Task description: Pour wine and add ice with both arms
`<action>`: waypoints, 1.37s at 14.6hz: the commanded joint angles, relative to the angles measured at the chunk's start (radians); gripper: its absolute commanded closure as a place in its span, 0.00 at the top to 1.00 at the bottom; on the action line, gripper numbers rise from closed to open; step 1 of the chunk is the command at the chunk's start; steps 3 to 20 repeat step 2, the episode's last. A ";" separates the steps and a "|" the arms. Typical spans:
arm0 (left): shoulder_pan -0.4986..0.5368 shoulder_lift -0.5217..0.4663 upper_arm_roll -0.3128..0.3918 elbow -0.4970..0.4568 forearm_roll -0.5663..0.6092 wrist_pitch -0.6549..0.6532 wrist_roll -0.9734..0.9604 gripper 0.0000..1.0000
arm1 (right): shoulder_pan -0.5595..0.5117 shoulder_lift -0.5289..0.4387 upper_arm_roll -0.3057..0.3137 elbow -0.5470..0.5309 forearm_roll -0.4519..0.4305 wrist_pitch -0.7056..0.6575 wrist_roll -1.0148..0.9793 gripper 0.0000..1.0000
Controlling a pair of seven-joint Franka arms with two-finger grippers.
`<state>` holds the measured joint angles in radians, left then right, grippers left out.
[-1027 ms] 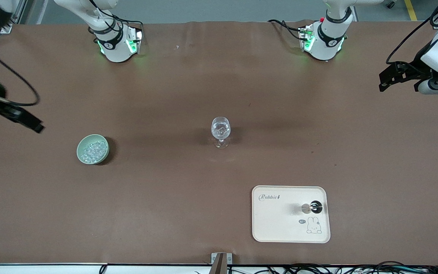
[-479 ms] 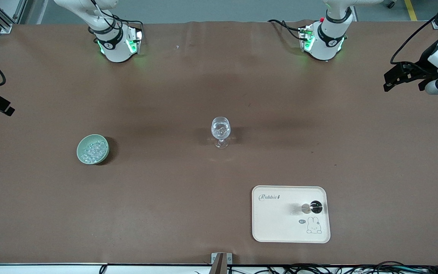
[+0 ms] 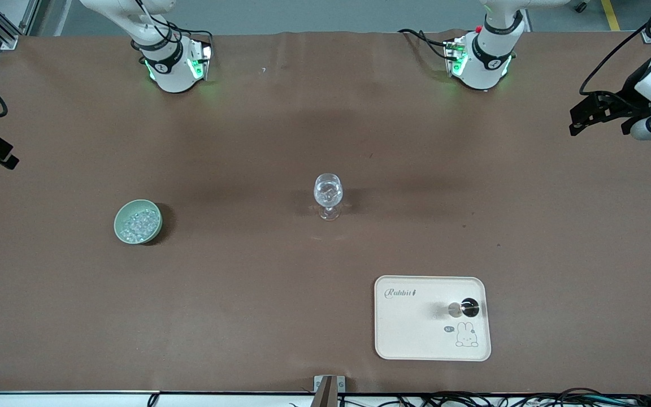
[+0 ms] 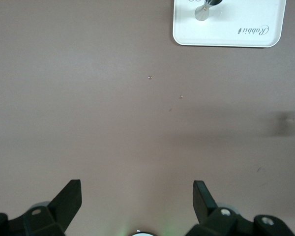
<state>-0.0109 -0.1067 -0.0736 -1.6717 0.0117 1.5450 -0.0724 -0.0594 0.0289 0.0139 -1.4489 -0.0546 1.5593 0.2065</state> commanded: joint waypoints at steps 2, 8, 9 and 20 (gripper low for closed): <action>-0.004 -0.005 -0.003 0.021 -0.006 -0.023 0.011 1.00 | 0.003 -0.021 0.000 -0.022 0.024 0.008 -0.019 1.00; -0.004 -0.005 -0.003 0.021 -0.006 -0.023 0.011 1.00 | 0.003 -0.021 0.000 -0.022 0.024 0.008 -0.019 1.00; -0.004 -0.005 -0.003 0.021 -0.006 -0.023 0.011 1.00 | 0.003 -0.021 0.000 -0.022 0.024 0.008 -0.019 1.00; -0.004 -0.005 -0.003 0.021 -0.006 -0.023 0.011 1.00 | 0.003 -0.021 0.000 -0.022 0.024 0.008 -0.019 1.00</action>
